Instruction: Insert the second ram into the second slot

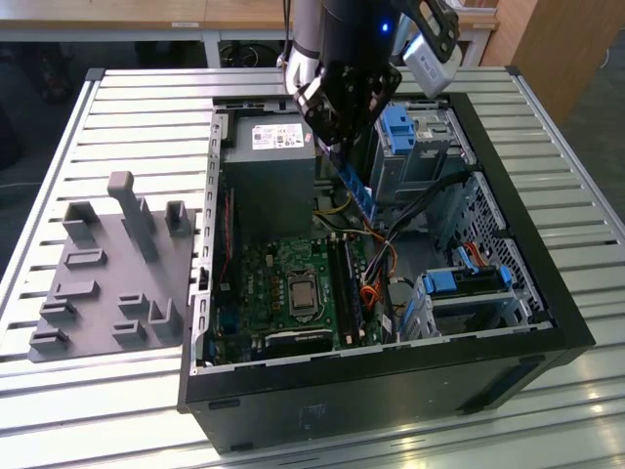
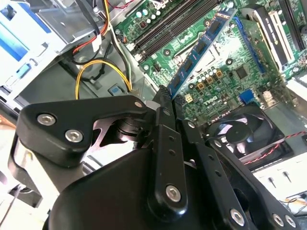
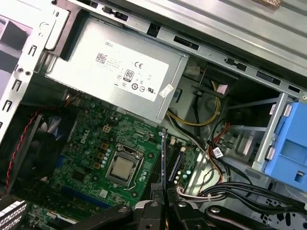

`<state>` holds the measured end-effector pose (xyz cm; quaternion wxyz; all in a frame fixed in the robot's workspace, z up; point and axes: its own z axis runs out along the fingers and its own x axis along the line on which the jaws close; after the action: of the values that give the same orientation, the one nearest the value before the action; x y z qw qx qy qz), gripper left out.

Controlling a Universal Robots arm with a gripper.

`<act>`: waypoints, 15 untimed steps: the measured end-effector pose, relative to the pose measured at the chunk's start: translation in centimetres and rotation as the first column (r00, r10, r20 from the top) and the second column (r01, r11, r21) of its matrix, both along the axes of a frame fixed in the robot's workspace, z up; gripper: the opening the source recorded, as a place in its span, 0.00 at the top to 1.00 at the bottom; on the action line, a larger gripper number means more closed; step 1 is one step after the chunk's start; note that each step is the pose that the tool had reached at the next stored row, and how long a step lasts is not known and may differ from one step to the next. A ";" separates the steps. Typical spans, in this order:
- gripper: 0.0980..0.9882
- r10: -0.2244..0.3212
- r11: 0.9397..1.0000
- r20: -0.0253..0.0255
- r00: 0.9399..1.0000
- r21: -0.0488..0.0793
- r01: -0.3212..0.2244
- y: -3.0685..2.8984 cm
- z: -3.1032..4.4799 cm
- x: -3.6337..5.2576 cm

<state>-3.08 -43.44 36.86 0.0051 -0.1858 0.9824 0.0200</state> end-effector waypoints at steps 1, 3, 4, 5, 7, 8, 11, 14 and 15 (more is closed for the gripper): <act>0.96 -0.007 1.000 0.000 1.000 0.000 0.007 0.00 0.00 0.00; 0.96 -0.020 1.000 0.000 1.000 0.000 0.020 0.00 0.00 0.00; 0.96 -0.028 1.000 0.000 1.000 0.000 0.028 0.00 0.00 0.00; 0.96 -0.035 0.999 0.000 0.999 0.000 0.035 0.00 -0.01 0.00; 0.96 -0.050 0.999 0.000 0.999 0.000 0.050 0.00 -0.01 0.00; 0.96 -0.057 0.998 0.000 0.998 0.000 0.057 0.00 -0.01 0.00; 0.96 -0.078 0.997 0.000 0.997 0.000 0.078 0.00 -0.02 0.00; 0.96 -0.096 0.995 0.000 0.995 0.000 0.096 0.00 -0.02 0.00; 0.96 -0.102 0.995 0.000 0.995 0.000 0.102 0.00 -0.02 0.00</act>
<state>-3.08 -43.44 36.84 0.0061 -0.1354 0.9906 0.0197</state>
